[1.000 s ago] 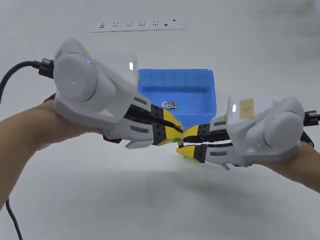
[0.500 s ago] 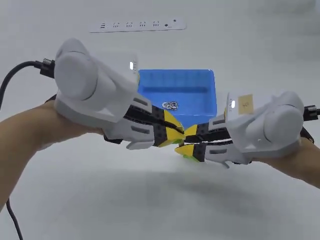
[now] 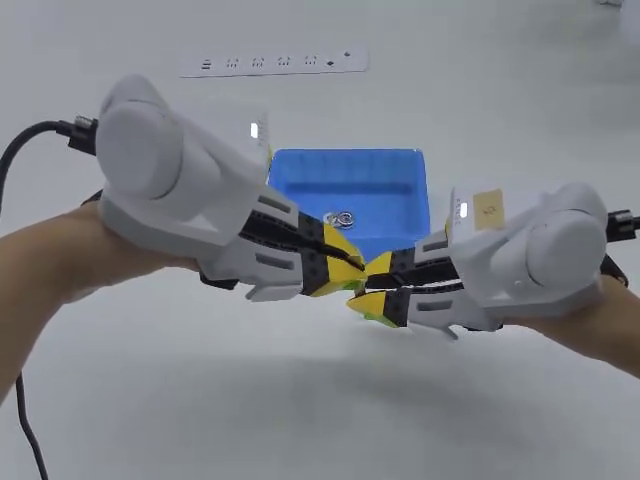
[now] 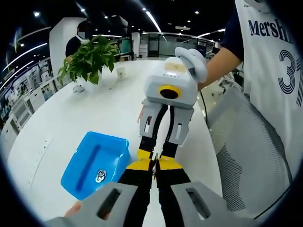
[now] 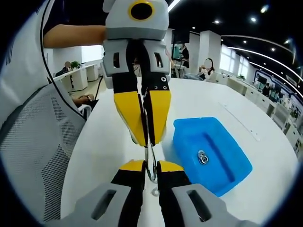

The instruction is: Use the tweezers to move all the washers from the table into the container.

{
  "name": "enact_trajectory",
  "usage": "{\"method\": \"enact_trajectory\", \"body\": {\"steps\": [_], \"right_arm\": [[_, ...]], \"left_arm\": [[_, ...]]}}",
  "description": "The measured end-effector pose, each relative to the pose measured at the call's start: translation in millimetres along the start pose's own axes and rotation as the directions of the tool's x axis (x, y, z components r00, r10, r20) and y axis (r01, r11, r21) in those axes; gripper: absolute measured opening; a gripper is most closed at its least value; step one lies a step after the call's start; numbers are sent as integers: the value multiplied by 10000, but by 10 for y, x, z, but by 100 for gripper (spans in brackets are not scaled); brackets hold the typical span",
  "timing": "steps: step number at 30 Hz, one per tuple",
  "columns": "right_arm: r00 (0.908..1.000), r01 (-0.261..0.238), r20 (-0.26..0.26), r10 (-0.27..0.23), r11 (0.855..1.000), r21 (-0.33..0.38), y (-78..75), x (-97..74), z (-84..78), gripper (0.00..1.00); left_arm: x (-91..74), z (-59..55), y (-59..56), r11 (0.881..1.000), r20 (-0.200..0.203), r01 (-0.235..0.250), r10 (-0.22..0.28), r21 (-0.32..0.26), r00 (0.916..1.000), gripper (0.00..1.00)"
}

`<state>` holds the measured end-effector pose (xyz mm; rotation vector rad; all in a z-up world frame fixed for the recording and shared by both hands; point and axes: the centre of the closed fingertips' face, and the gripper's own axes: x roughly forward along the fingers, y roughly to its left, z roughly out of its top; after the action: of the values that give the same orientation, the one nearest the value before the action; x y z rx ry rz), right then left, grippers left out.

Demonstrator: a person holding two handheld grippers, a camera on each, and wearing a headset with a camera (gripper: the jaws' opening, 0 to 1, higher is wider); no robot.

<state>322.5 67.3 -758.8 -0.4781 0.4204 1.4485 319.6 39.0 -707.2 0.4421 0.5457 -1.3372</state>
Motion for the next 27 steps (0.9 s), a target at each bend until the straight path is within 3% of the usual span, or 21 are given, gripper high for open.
{"method": "enact_trajectory", "body": {"steps": [15, 27], "right_arm": [[9979, 549, 382, -520, 9953, -794, -202, -155, 370, 11], [9926, 1094, 649, -1024, 9874, -1148, -541, -197, 579, 11]], "left_arm": [[-269, 296, 140, 9964, 167, -504, 494, 688, 9986, 6], [-383, 466, 460, 9881, 238, -825, 801, 1295, 9965, 6]]}}
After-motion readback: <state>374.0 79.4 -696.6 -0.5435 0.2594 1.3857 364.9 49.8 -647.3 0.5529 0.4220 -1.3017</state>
